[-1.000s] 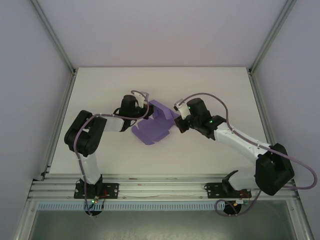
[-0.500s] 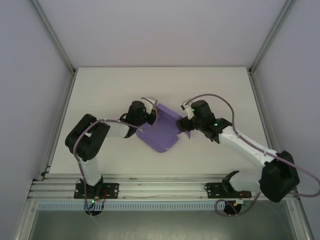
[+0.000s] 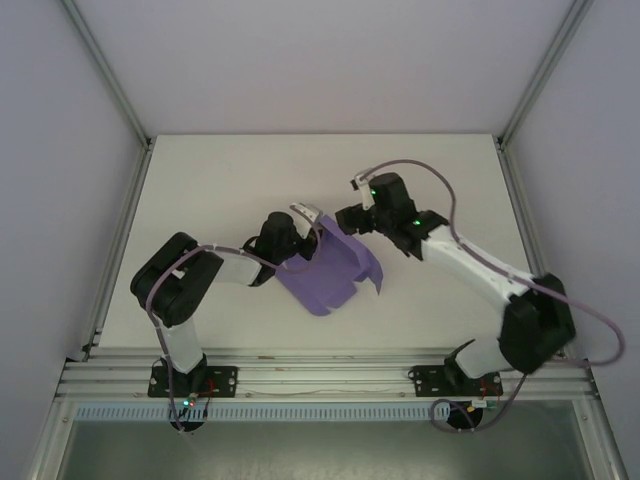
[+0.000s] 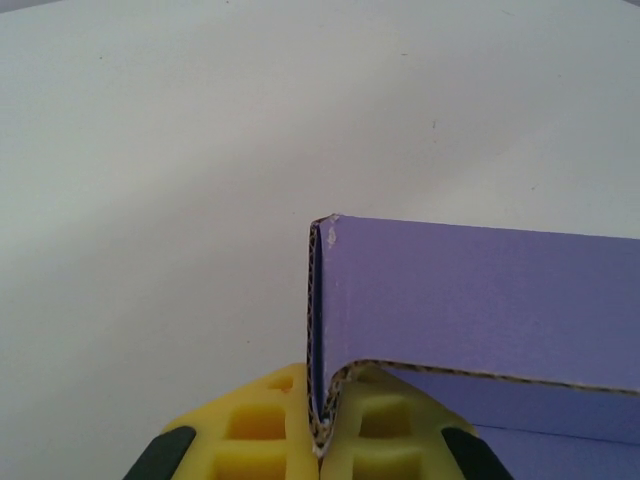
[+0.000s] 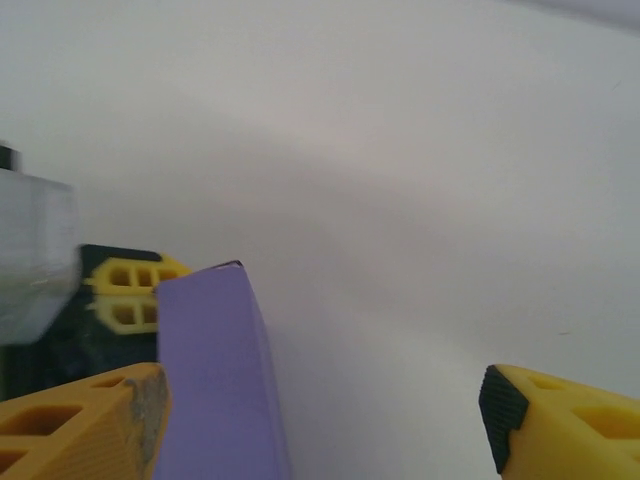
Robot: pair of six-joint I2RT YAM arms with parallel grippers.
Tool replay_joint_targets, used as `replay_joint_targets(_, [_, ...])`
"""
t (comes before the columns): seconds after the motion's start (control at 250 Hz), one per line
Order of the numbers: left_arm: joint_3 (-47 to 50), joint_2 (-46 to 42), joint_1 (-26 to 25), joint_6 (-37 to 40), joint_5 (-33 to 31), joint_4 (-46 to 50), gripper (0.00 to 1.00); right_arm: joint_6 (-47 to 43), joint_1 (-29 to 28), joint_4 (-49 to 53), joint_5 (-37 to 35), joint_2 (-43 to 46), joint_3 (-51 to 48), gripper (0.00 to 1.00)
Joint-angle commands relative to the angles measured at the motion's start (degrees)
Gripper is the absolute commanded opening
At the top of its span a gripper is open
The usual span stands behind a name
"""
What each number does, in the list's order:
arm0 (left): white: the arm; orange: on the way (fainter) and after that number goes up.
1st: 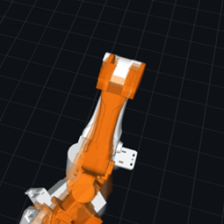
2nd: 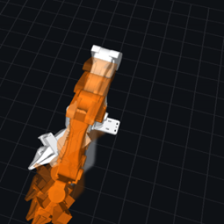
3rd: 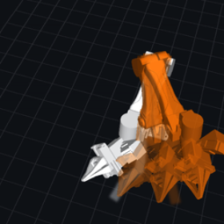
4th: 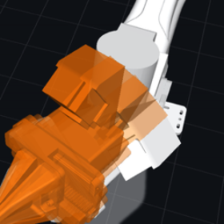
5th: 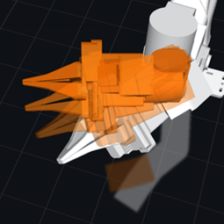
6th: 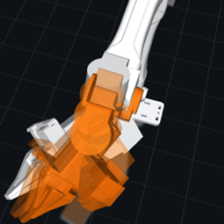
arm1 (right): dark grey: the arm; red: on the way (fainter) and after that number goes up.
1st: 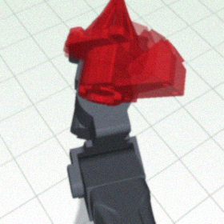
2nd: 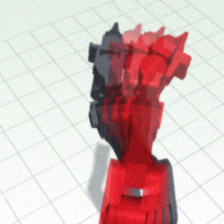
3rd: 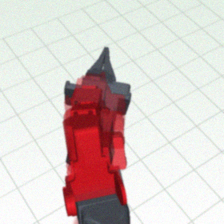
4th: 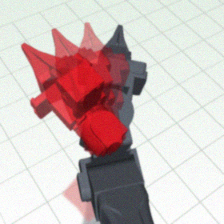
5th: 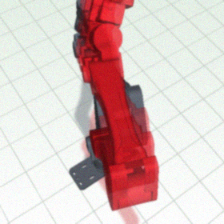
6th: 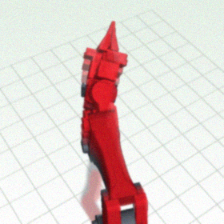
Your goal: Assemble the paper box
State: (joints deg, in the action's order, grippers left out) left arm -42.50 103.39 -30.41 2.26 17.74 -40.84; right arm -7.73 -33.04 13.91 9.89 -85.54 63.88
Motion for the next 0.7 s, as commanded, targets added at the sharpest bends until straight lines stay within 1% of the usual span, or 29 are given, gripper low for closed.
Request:
replay_joint_targets(0.0, [1.6, 0.3, -0.7, 1.2, 0.6, 0.1, 0.00, -1.3, 0.2, 2.0, 1.9, -6.4, 5.2, 0.79])
replay_joint_targets(0.124, [2.1, -0.3, -0.8, 1.4, 0.1, 0.1, 0.00, -2.1, 0.2, 5.0, 3.8, -12.8, 9.3, 0.75])
replay_joint_targets(0.244, [2.2, -0.3, -0.8, 1.3, -0.7, 0.0, 0.00, -4.4, 0.2, 7.9, 3.9, -16.2, 9.2, 0.73])
replay_joint_targets(0.34, [1.9, -0.1, -0.6, 1.1, 0.0, -0.2, 0.15, -5.6, 0.2, 8.3, 3.6, -17.3, 7.2, 0.73])
replay_joint_targets(0.432, [0.8, 0.3, -0.2, 0.4, 0.9, 0.5, 0.24, -6.4, 0.2, 8.1, 4.3, -18.0, 5.4, 0.73])
replay_joint_targets(0.568, [-0.9, 1.7, 1.4, -1.3, 3.2, -0.2, 0.25, -5.9, 0.6, 8.3, 4.3, -19.4, 5.1, 0.72])
replay_joint_targets(0.696, [-2.5, 3.4, 2.6, -2.1, 6.1, -0.6, 0.25, -4.7, 2.6, 9.3, 9.0, -20.2, 6.2, 0.68])
